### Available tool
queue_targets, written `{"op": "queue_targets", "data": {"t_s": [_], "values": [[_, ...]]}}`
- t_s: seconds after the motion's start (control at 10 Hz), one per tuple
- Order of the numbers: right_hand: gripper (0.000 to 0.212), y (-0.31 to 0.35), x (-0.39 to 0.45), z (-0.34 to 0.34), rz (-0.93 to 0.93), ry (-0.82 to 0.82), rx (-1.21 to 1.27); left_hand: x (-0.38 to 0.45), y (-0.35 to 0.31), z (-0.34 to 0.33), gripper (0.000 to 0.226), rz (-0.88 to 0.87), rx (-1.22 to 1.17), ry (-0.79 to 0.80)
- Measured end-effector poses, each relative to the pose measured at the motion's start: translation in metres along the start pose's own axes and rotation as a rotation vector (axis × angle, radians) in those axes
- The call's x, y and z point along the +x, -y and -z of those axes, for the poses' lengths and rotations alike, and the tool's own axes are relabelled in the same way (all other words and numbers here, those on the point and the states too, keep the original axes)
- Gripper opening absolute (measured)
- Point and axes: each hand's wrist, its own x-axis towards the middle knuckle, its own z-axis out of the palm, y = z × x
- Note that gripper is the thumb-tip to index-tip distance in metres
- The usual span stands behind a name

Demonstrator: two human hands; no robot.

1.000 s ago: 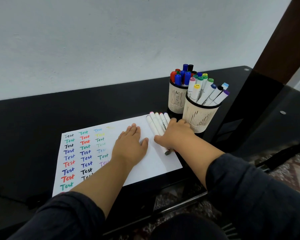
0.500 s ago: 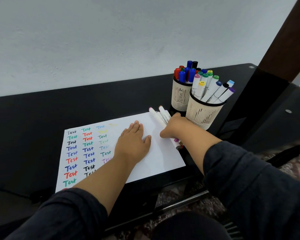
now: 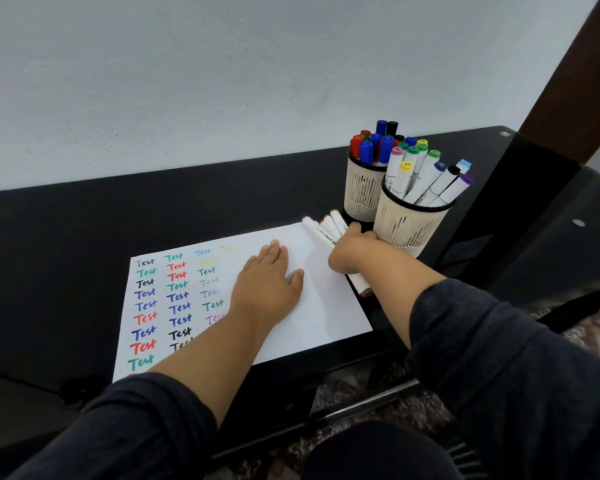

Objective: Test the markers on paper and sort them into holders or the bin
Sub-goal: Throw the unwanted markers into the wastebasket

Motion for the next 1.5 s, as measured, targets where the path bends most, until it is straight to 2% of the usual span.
{"op": "queue_targets", "data": {"t_s": [0.1,0.2,0.4,0.5,0.6,0.8,0.9,1.2,1.3,1.4,1.5], "values": [[0.081,-0.002,0.008,-0.005,-0.020,-0.014,0.094,0.000,0.000,0.000,0.059,-0.002,0.008,-0.004],[0.080,-0.005,0.010,-0.008,-0.009,-0.046,0.120,-0.001,0.000,0.000,0.059,-0.002,0.003,-0.008],[0.069,-0.007,0.011,-0.020,-0.018,-0.127,0.060,0.000,0.001,0.000,0.059,-0.005,0.013,-0.002],[0.075,-0.006,0.011,-0.022,-0.043,-0.127,0.033,0.000,0.001,0.000,0.059,-0.006,0.016,-0.005],[0.095,-0.004,0.009,-0.020,-0.069,-0.090,-0.006,0.000,0.000,0.000,0.059,-0.006,0.021,-0.001],[0.095,-0.003,0.009,-0.020,-0.060,-0.069,0.001,0.000,0.000,-0.001,0.059,-0.001,0.015,-0.005],[0.102,-0.002,0.008,-0.020,-0.069,-0.082,-0.054,0.000,0.000,-0.001,0.059,-0.002,0.016,-0.009],[0.090,-0.001,0.010,-0.016,-0.025,-0.171,0.036,0.001,0.000,-0.001,0.059,-0.002,0.035,0.004],[0.079,-0.002,0.009,-0.011,0.007,-0.153,-0.056,0.001,0.000,-0.001,0.059,-0.004,0.037,0.005],[0.071,-0.003,0.003,-0.004,0.117,-0.050,-0.234,0.001,0.001,-0.002,0.059,-0.008,0.039,0.004],[0.078,-0.004,0.001,0.000,0.200,0.004,-0.392,0.001,0.001,-0.002,0.059,-0.010,0.042,0.004]]}}
